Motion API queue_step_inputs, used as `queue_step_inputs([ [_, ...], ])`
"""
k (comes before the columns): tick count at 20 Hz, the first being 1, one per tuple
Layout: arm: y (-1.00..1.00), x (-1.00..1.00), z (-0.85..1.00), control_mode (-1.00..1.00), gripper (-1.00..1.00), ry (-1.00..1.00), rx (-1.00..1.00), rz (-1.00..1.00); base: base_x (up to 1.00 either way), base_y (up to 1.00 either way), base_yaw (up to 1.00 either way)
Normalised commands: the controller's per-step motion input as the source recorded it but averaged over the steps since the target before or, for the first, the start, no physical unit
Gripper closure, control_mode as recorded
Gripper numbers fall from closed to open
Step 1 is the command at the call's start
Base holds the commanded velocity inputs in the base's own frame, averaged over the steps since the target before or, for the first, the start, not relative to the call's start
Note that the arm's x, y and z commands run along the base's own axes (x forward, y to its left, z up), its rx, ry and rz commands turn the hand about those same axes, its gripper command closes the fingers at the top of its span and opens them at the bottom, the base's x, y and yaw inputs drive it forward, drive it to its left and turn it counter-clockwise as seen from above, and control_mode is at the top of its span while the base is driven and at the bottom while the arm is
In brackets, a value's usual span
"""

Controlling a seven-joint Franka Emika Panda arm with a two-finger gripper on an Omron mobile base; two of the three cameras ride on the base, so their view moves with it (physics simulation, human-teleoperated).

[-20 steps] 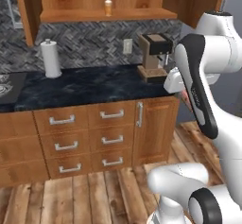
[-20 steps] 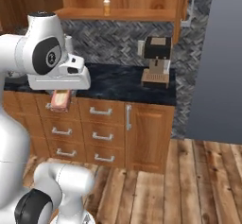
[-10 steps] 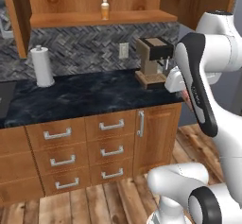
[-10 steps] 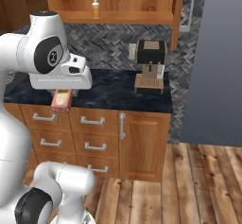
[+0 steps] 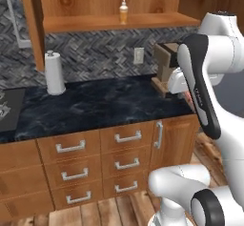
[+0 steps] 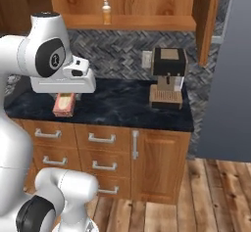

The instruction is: Pick up the soap dispenser and bar soap from the sink, and place them back in the cabinet, and close the cabinet doors.

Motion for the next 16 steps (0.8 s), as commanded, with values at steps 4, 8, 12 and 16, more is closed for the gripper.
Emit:
queue_step_inputs([
  [4,0.0,0.0,0.0,1.0,1.0,0.0,0.0,0.0,0.58,0.34,0.05],
  [8,0.0,0.0,0.0,1.0,1.0,0.0,0.0,0.0,0.6,0.15,0.08],
  [12,0.0,0.0,0.0,1.0,1.0,0.0,0.0,0.0,0.61,0.1,0.07],
  [16,0.0,0.0,0.0,1.0,1.0,0.0,0.0,0.0,0.56,0.08,0.05],
])
